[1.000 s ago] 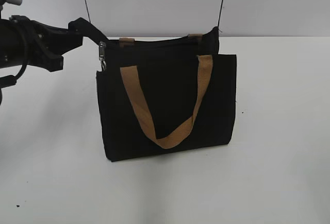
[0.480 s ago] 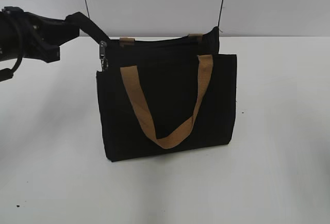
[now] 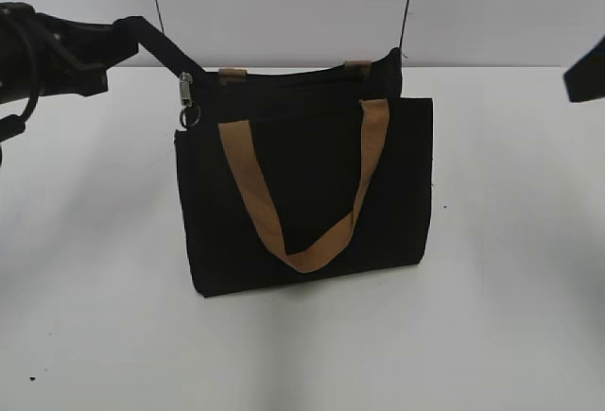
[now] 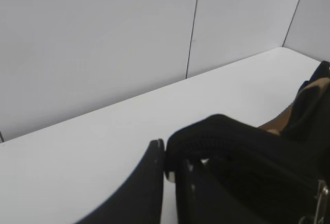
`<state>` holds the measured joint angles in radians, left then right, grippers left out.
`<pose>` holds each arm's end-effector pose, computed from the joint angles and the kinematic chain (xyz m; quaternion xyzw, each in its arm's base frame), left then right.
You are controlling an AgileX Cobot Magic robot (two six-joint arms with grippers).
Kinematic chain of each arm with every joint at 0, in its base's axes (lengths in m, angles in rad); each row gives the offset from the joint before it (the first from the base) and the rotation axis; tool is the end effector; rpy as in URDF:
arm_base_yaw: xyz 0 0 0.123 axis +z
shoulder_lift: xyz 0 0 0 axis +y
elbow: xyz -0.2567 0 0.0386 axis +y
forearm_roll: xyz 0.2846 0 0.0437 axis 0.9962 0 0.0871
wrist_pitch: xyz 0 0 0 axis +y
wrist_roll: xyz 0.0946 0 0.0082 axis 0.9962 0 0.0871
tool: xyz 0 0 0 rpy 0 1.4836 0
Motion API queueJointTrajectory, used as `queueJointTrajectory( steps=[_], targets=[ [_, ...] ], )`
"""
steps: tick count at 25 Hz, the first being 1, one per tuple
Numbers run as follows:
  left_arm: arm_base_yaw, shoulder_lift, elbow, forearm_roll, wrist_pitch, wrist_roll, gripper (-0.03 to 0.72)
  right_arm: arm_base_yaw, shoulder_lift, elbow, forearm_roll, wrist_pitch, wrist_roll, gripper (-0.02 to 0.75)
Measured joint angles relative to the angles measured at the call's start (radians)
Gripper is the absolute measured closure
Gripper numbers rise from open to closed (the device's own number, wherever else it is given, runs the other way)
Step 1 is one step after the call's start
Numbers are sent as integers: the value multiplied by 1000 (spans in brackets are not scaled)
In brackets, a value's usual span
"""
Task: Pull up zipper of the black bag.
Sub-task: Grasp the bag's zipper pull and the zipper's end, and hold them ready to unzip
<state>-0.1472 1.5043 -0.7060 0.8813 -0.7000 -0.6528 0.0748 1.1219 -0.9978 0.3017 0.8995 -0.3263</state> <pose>0.3213 -0.0953 0.1904 0.2508 0.7290 -0.2163 0.5990 0.2651 0.0420 0.3060 -0.1361 0.9309 0.1012 0.3236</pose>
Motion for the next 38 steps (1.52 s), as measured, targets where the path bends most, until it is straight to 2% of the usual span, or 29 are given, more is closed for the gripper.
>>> queueJointTrajectory(
  steps=[2, 6, 8, 11, 16, 19, 23, 28, 38],
  targets=[
    [0, 1, 0, -1, 1, 0, 653, 71, 76, -53, -57, 21, 47, 181],
    [0, 1, 0, -4, 1, 0, 653, 286, 200, -166, -228, 28, 253, 181],
    [0, 1, 0, -6, 1, 0, 653, 385, 255, -223, -271, 28, 366, 181],
    [0, 1, 0, -8, -11, 0, 653, 515, 338, -315, -280, 27, 494, 214],
    [0, 1, 0, -9, -71, 0, 653, 643, 476, -477, -201, -8, 593, 342],
    [0, 1, 0, -9, -78, 0, 653, 677, 555, -554, -120, -32, 601, 382],
    [0, -3, 0, -9, -81, -2, 653, 683, 650, -611, -24, -52, 604, 393],
    [0, -12, 0, -20, -82, -8, 653, 683, 720, -623, 36, -107, 606, 393],
    [0, -12, 0, -28, -107, -13, 653, 683, 795, -626, 6, -216, 644, 395]
  ],
)
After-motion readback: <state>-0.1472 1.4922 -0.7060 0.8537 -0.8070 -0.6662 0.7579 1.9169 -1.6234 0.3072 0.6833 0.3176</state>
